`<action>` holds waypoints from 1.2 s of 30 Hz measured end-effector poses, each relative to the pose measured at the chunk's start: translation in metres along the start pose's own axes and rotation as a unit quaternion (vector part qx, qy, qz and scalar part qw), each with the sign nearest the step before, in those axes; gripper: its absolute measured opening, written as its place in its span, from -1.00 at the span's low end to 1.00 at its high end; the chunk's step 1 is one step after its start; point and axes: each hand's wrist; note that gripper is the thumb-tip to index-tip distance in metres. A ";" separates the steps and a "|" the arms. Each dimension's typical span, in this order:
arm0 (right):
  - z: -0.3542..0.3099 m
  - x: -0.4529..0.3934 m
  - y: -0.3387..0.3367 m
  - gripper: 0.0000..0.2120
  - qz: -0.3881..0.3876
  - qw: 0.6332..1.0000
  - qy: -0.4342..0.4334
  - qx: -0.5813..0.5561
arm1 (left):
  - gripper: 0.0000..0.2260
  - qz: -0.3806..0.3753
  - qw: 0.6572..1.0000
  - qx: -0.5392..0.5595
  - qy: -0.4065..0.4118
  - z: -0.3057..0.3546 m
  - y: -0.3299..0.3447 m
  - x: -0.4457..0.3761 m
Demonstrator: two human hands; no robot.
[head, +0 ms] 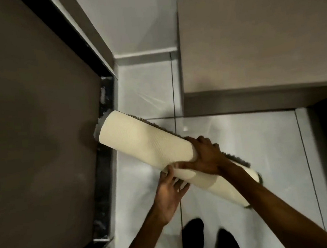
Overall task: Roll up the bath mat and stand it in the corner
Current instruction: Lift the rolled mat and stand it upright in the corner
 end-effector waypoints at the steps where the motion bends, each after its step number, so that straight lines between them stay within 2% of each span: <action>1: -0.018 0.005 -0.015 0.19 -0.008 1.000 -0.005 -0.015 | -0.47 -0.005 1.000 -0.023 0.008 0.025 0.001 0.016; 3: -0.059 0.008 -0.047 0.25 -0.029 0.998 -0.017 -0.058 | -0.46 -0.021 0.998 -0.062 0.028 0.077 0.007 0.042; 5: -0.096 0.003 -0.073 0.23 -0.028 0.992 -0.017 -0.119 | -0.46 -0.015 0.995 -0.084 0.048 0.126 0.015 0.055; 7: -0.124 -0.011 -0.095 0.20 -0.005 0.986 -0.009 -0.164 | -0.47 -0.007 0.994 -0.082 0.067 0.172 0.027 0.057; 10: -0.153 -0.043 -0.128 0.15 0.021 0.976 -0.009 -0.218 | -0.55 -0.035 0.990 -0.100 0.089 0.238 0.045 0.040; 13: -0.165 -0.081 -0.148 0.12 0.045 0.964 0.002 -0.262 | -0.42 -0.065 0.973 -0.193 0.107 0.292 0.059 0.007; 17: -0.166 -0.135 -0.165 0.19 0.104 0.950 0.014 -0.294 | -0.26 -0.117 0.933 -0.319 0.115 0.349 0.089 -0.053; 20: -0.161 -0.171 -0.162 0.23 0.168 0.927 0.049 -0.332 | -0.21 -0.152 0.905 -0.385 0.095 0.375 0.103 -0.096; 23: -0.144 -0.219 -0.151 0.19 0.225 0.896 0.090 -0.371 | -0.23 -0.182 0.885 -0.416 0.104 0.393 0.123 -0.155; 28: -0.104 -0.299 -0.131 0.29 0.252 0.856 0.110 -0.437 | -0.29 -0.191 0.867 -0.440 0.136 0.393 0.137 -0.251; 31: -0.096 -0.328 -0.127 0.33 0.265 0.856 0.122 -0.427 | -0.32 -0.168 0.868 -0.442 0.152 0.392 0.139 -0.285; 36: -0.084 -0.361 -0.122 0.21 0.295 0.874 0.135 -0.363 | -0.39 -0.136 0.880 -0.415 0.186 0.384 0.140 -0.315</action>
Point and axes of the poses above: each hand's wrist, its own x-axis away from the middle knuckle, its own y-axis out of the palm, z = x × y, and after that the axes turned 10 degrees about x, right-handed
